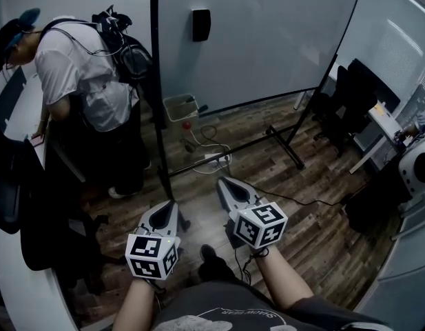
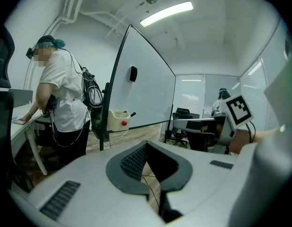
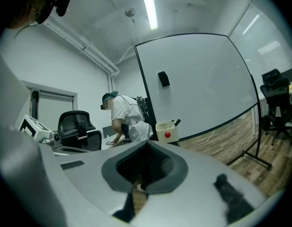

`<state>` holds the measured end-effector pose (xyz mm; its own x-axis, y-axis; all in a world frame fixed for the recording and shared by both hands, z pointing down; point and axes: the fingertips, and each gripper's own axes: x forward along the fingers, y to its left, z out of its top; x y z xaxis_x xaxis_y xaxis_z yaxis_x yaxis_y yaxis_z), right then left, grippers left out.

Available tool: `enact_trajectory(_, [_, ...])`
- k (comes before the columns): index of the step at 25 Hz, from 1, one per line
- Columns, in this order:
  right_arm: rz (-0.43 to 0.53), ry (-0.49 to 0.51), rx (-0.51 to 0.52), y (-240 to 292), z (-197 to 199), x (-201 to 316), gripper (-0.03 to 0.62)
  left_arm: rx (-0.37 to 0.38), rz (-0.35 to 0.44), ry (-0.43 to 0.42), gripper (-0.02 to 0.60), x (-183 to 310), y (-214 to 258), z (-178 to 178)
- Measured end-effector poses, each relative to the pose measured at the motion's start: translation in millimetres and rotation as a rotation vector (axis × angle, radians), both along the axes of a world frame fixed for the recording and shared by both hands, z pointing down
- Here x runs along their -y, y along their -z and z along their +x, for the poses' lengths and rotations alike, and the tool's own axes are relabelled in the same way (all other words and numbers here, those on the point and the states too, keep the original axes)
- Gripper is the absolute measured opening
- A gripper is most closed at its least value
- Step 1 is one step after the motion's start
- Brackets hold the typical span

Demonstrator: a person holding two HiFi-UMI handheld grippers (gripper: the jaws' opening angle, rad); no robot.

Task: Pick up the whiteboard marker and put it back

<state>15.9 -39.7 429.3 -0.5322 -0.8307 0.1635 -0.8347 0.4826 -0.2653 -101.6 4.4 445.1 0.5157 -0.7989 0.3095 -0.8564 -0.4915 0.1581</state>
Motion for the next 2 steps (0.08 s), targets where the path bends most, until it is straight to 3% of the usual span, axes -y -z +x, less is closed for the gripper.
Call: enact_trajectory(2, [0.001,-0.001,-0.001,1.0,-1.6,-7.4,0.022,-0.001,0.005,-0.004,0.014,-6.8,2.3,-0.7])
